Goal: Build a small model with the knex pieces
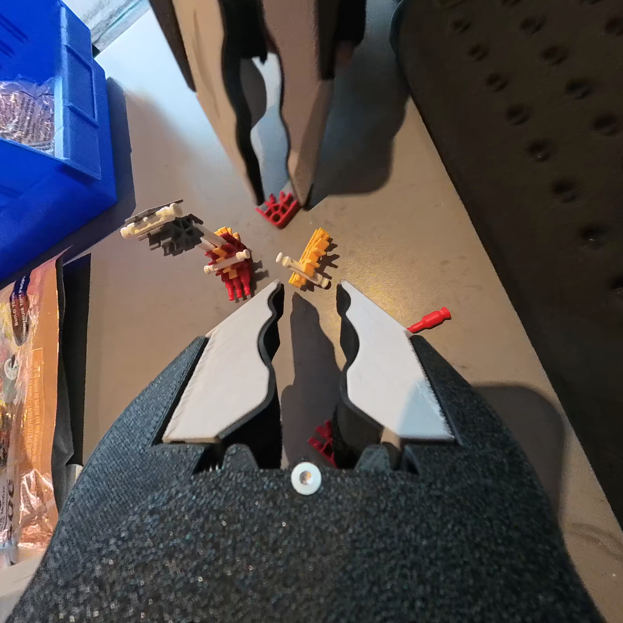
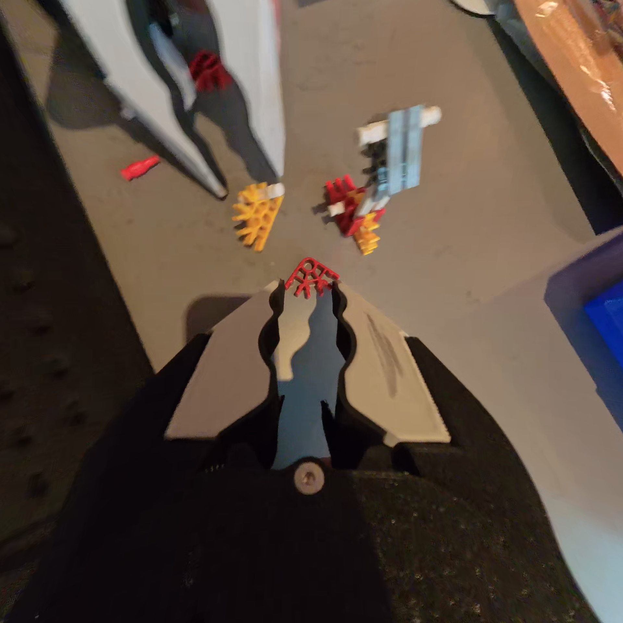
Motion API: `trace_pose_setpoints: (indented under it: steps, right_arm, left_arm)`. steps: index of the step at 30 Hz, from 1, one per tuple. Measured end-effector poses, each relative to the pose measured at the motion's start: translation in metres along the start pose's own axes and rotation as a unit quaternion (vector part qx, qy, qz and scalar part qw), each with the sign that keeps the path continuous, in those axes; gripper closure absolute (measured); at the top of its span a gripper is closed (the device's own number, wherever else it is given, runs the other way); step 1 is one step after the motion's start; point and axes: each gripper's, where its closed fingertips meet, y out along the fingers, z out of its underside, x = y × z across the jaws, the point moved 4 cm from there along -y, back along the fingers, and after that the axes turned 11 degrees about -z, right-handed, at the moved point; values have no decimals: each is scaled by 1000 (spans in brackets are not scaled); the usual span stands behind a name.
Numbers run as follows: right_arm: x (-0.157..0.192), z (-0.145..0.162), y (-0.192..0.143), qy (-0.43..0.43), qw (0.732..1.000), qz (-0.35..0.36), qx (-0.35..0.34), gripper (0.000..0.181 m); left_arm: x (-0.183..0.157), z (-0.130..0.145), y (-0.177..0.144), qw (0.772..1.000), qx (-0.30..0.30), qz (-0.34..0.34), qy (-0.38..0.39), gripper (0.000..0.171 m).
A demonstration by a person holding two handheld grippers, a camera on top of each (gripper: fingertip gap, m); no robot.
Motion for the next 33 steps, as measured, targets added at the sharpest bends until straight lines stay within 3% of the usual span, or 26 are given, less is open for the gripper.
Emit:
trace_pose_setpoints:
  steps: [3, 6, 13, 19, 24, 30, 33]
  right_arm:
    - [12, 9, -9, -20, 999, -20, 26, 153]
    - [8, 16, -20, -15, 999, 7, 51, 138]
    - [11, 17, -17, 28, 999, 28, 34, 142]
    - [-24, 31, -40, 28, 991, 96, 87, 146]
    - [2, 16, -35, 85, 994, 62, 32, 146]
    - [10, 18, -19, 162, 978, 127, 21, 148]
    - [9, 16, -14, 165, 979, 116, 7, 157]
  left_arm:
    - [-3, -2, 0, 1000, -4, 5, 1, 141]
    - [-4, -3, 1, 1000, -4, 6, 2, 141]
    - [-5, -3, 2, 1000, -4, 7, 2, 140]
    - [-4, -3, 2, 1000, -4, 8, 1, 140]
    - [-2, -1, 1, 1000, 0, 5, -4, 139]
    - [0, 0, 1, 1000, 2, 9, -24, 137]
    - [-1, 0, 1, 1000, 2, 6, -20, 138]
